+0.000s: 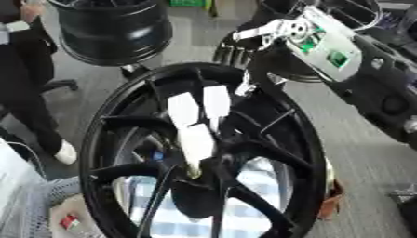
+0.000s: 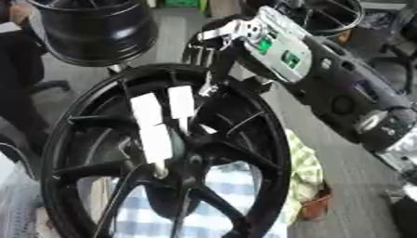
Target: Pull the pin out of the wheel hub.
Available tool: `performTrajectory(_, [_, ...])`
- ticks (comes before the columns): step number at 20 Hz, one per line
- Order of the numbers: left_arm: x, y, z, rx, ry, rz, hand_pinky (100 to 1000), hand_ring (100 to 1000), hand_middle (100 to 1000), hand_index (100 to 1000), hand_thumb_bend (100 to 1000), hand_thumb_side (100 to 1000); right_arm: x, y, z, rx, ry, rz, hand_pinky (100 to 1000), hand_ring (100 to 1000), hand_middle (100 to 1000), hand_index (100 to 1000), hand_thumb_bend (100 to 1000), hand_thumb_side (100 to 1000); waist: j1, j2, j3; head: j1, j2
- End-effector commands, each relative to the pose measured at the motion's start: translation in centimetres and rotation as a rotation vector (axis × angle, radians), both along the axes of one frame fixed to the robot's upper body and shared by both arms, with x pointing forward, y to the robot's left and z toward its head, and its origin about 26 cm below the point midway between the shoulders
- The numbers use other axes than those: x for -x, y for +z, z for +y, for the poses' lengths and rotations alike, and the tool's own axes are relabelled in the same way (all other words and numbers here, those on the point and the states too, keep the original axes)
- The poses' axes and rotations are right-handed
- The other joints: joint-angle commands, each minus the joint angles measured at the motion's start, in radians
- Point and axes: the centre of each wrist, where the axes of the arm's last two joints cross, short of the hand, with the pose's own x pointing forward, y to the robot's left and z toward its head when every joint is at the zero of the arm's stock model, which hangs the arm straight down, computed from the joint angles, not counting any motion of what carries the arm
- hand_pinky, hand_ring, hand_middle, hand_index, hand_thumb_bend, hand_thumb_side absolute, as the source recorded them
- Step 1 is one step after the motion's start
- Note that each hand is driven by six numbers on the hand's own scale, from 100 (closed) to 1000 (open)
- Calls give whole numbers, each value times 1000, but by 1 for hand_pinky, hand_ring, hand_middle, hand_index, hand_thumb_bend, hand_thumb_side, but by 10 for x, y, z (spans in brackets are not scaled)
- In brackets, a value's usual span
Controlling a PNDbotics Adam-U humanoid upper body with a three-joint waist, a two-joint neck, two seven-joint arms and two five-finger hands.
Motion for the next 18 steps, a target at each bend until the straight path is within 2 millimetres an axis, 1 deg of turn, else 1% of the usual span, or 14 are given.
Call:
performTrajectory(1, [2, 8, -1, -14, -9, -28, 762, 873, 757, 846, 204, 671, 3, 12, -2, -12, -1, -23, 801, 802, 780, 860, 643, 204, 7, -13, 2, 2, -14])
performTrajectory(3, [2, 8, -1, -14, -8, -26, 762, 873, 757, 846, 203, 671, 5, 16, -3, -8, 2, -47, 808, 804, 784, 863, 624, 208, 7, -14, 1, 5, -14])
performTrajectory(6, [2, 7, 0, -18, -6, -25, 762, 873, 757, 846, 203, 670, 13, 28, -6, 23, 23, -104, 817, 806, 788, 866, 625, 198, 6, -15, -1, 13, -12])
performTrajectory(9, [3, 7, 1, -21, -1, -24, 762, 873, 758, 845, 202, 670, 29, 44, -4, 56, 73, -141, 820, 807, 789, 867, 621, 198, 3, -17, -4, 19, -10])
performTrajectory(12, [3, 7, 1, -23, -1, -23, 763, 873, 758, 846, 201, 669, 46, 56, 0, 65, 108, -143, 820, 807, 789, 866, 614, 194, 1, -19, -7, 22, -11])
performTrajectory(15, [3, 7, 1, -24, -1, -24, 763, 873, 758, 846, 203, 666, 58, 62, 2, 74, 115, -140, 823, 808, 793, 866, 609, 190, 1, -21, -8, 23, -11])
performTrajectory(18, [3, 8, 2, -24, -1, -26, 763, 873, 758, 846, 204, 665, 64, 65, 1, 83, 105, -138, 824, 809, 793, 866, 605, 188, 1, -23, -9, 22, -13])
